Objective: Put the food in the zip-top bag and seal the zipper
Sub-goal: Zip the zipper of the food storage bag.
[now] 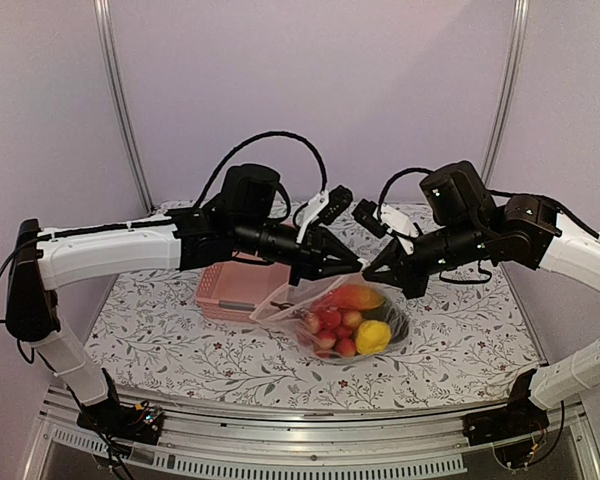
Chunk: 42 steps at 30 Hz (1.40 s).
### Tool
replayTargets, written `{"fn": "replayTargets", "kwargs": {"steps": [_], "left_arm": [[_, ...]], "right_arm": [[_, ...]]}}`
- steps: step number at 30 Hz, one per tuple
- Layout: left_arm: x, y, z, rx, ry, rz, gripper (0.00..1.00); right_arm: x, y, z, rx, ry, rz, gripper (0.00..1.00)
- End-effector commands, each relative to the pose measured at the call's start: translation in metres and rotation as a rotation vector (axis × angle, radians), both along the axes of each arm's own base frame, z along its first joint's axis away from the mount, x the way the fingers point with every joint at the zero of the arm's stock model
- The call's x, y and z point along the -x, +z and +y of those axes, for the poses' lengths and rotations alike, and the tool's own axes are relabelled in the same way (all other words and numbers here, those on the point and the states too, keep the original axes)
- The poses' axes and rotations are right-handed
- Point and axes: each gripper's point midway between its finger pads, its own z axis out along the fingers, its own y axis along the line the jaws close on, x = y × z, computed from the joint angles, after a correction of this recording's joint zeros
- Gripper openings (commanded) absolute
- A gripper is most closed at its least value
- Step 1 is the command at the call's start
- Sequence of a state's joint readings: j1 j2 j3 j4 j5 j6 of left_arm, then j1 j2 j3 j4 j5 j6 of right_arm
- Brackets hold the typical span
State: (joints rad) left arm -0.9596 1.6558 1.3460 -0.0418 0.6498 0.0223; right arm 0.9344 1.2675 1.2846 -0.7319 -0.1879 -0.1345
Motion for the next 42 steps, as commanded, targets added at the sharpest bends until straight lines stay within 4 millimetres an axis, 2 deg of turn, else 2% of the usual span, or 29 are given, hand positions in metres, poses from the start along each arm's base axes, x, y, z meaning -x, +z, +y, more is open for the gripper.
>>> {"fn": "replayTargets", "kwargs": {"steps": [1, 7, 13, 22, 29, 42], "left_arm": [[-0.009, -0.003, 0.008, -0.013, 0.016, 0.026, 0.04], [-0.015, -0.007, 0.025, -0.04, 0.057, 0.032, 0.04], [-0.021, -0.023, 0.042, -0.095, 0.091, 0.064, 0.04], [-0.021, -0.029, 0.056, -0.119, 0.126, 0.065, 0.04], [-0.016, -0.044, 0.071, -0.161, 0.152, 0.075, 0.04], [0.001, -0.098, 0.118, -0.263, 0.239, 0.12, 0.05]], "right_arm": [[-0.016, 0.027, 0.0, -0.061, -0.044, -0.064, 0.0], [-0.033, 0.039, -0.011, -0.105, -0.103, -0.072, 0.0], [-0.047, 0.048, -0.016, -0.134, -0.142, -0.085, 0.0], [-0.049, 0.05, -0.018, -0.172, -0.174, -0.068, 0.0], [-0.061, 0.054, -0.034, -0.189, -0.242, -0.071, 0.0], [-0.097, 0.029, -0.069, -0.194, -0.433, 0.013, 0.0]]}}
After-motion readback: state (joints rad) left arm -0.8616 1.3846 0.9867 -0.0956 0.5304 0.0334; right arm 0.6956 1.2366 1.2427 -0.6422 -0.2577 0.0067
